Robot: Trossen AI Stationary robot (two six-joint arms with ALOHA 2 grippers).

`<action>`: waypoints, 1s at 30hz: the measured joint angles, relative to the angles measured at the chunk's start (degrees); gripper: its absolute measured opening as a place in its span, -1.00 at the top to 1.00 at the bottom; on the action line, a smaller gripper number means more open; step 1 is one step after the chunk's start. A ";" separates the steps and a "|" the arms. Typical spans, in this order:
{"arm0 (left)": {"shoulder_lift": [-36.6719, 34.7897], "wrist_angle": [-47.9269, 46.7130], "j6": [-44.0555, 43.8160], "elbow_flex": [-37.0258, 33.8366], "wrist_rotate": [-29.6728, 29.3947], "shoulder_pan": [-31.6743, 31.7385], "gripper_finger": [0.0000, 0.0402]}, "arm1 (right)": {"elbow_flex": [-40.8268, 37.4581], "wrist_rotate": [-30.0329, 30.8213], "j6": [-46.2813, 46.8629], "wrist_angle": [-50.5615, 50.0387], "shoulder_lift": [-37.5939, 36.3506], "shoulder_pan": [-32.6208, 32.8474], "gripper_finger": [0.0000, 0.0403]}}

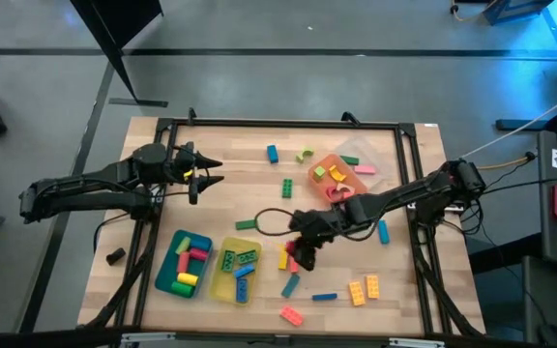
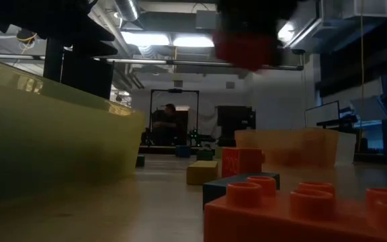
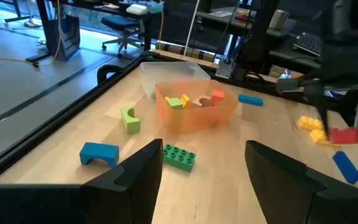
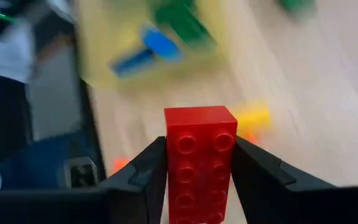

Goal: Sort blocks by size
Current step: Put the red rectangle game piece into the yellow bin

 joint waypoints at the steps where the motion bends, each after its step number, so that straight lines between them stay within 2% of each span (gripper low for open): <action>1: 0.00 -0.01 0.00 0.00 0.00 0.00 -0.05 | 0.02 0.33 -2.63 3.39 0.41 -0.06 0.23; 10: 0.17 -0.51 -0.29 0.00 0.00 -0.05 -0.05 | 0.00 0.24 -25.27 32.73 7.94 -1.96 0.22; 13: 0.35 -0.52 -0.37 0.00 0.00 -0.07 -0.05 | -0.03 -0.20 -27.95 42.45 11.79 -2.81 0.22; 16: 0.48 -0.44 -0.44 0.00 0.00 -0.07 -0.05 | 0.01 -0.16 -28.31 47.57 14.73 -3.94 0.22; 24: 0.70 -0.01 -0.44 0.00 -0.02 -0.07 -0.05 | -0.02 -0.14 -27.61 49.56 20.46 -5.25 0.17; 30: 0.71 0.01 -0.44 0.00 -0.20 -0.07 -0.05 | -0.02 -0.13 -25.64 50.65 22.16 -5.20 0.03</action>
